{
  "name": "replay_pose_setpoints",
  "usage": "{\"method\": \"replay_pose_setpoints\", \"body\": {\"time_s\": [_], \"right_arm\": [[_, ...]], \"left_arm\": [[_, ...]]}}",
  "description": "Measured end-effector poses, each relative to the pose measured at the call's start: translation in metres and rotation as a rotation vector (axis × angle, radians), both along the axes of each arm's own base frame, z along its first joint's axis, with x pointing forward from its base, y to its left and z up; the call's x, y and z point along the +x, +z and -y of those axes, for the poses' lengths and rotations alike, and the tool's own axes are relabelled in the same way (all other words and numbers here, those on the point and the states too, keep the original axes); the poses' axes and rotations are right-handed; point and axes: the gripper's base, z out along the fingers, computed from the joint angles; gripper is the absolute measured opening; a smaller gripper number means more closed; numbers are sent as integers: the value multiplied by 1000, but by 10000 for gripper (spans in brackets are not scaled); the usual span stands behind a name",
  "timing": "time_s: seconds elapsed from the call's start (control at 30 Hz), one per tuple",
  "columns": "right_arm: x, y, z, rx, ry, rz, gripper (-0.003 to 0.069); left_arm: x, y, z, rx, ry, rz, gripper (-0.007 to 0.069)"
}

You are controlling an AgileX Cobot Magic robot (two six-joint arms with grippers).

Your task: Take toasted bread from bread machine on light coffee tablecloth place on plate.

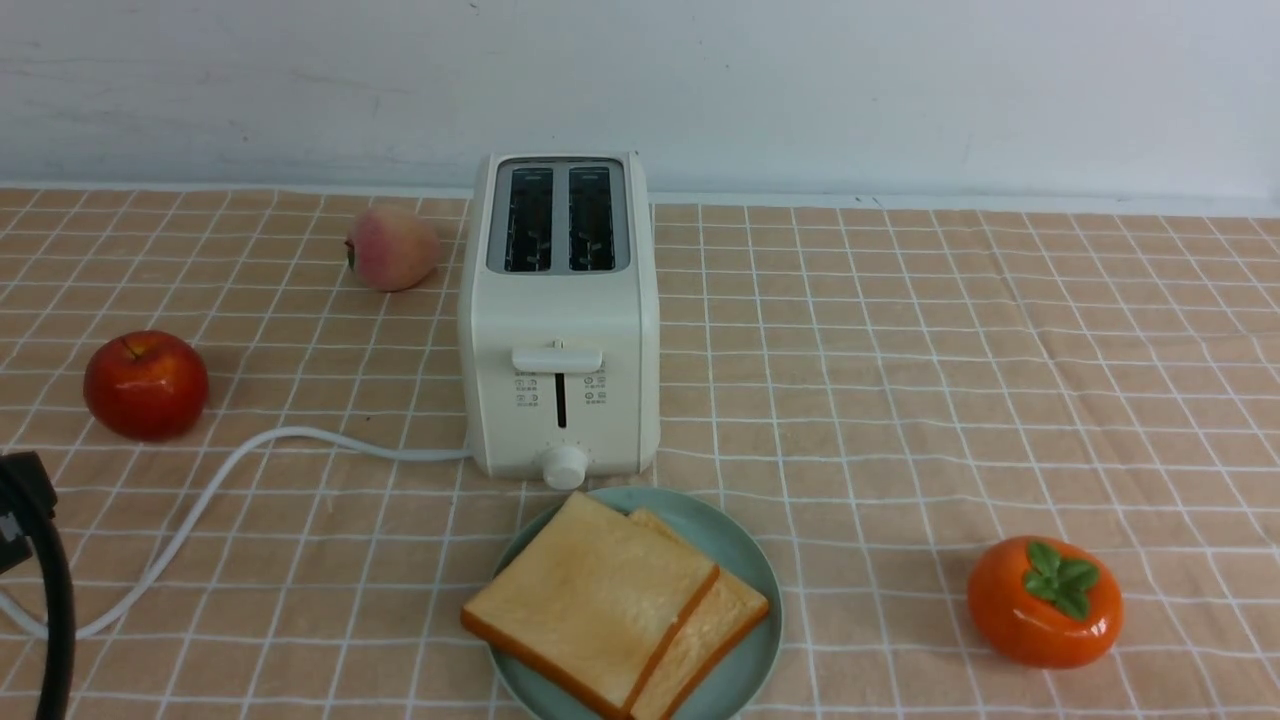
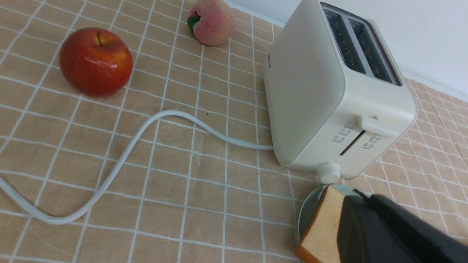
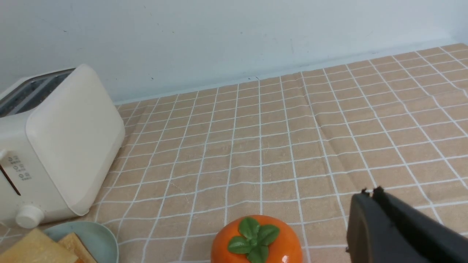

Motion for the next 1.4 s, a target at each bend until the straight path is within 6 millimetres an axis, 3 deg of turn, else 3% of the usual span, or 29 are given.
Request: {"method": "replay_pose_setpoints", "body": {"time_s": [0.23,0.47,0.63,0.73,0.83,1.07,1.4], "right_arm": [[0,0,0,-2,0,1,-2],[0,0,0,-2,0,1,1],[0,0,0,-2,0,1,3],[0,0,0,-2,0,2,6],[0,0,0,-3,0,0,11],[0,0,0,-3,0,0,19],[0,0,0,-3,0,0,32]], "left_arm": [[-4,-12,-3,38,3,4,-14],[-41,-49,-17,76,-10,106,-13],[-57,-91,-22,159,-18,208,-12],[-53,-122,-20,171,32,161,-12],[-49,-139,-21,182,74,145,-11],[-49,-154,-22,170,100,72,-3],[-50,-156,-22,164,99,59,0]]}}
